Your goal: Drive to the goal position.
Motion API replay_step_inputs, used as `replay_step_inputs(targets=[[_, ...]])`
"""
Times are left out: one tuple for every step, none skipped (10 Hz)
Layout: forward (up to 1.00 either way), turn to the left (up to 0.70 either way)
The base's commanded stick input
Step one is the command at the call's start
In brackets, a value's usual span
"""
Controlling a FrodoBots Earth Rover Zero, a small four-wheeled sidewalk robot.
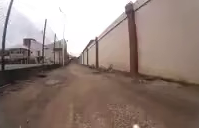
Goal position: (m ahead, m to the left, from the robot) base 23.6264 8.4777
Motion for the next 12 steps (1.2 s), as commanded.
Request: replay_step_inputs(targets=[[0.70, 0.00], [0.70, 0.00], [0.70, 0.00], [0.70, 0.00], [0.70, 0.00], [0.70, 0.00], [0.70, 0.00], [0.70, 0.00], [0.70, 0.00], [0.70, 0.00], [0.70, 0.00], [0.70, 0.00]])
